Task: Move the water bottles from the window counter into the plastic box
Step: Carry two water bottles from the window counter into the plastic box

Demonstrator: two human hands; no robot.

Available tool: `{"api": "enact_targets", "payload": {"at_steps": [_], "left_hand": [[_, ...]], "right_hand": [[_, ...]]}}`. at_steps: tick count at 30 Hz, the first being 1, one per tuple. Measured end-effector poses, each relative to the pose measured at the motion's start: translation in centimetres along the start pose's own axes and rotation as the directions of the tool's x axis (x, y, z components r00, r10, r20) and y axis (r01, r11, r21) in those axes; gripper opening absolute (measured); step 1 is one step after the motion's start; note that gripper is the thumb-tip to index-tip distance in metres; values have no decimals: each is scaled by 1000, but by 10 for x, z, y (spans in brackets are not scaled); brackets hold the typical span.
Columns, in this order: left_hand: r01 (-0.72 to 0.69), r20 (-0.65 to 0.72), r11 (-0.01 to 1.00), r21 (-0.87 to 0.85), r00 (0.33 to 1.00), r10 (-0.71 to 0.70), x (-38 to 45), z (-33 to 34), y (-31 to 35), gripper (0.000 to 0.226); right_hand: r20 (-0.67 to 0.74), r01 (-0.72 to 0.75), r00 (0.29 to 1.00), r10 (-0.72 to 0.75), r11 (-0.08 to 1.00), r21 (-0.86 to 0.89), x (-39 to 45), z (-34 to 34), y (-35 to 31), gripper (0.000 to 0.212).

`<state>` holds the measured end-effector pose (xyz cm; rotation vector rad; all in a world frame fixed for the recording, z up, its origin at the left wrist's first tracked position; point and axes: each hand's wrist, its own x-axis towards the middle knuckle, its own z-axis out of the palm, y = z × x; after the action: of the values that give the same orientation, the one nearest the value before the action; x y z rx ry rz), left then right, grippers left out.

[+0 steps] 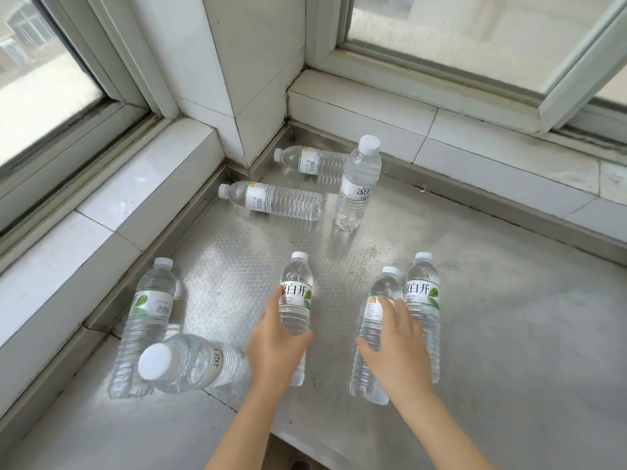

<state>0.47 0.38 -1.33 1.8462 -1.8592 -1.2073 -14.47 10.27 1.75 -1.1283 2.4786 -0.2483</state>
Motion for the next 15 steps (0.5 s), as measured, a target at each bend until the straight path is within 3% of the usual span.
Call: {"api": "enact_targets", "payload": {"at_steps": [3,5,9,15], "left_hand": [[-18,21,1000,-10,1000,18,-7,-1,-5,90],[-18,16,1000,-10,1000,18,-10,-3,-8,90],[-15,-9,1000,-28,1000,14,-12,-9,-10,90],[-23,-56,997,-72,998,19,-15,-21,-7,90]], "right_hand": [[-82,91,993,-86,994,56,-5,5,-6,72],[-81,48,996,-38,992,119,-8,11,-9,82],[69,-116,993,99,948,298,-6,23,-21,104],[172,-189,976,130,899,394,4,26,-35,104]]}}
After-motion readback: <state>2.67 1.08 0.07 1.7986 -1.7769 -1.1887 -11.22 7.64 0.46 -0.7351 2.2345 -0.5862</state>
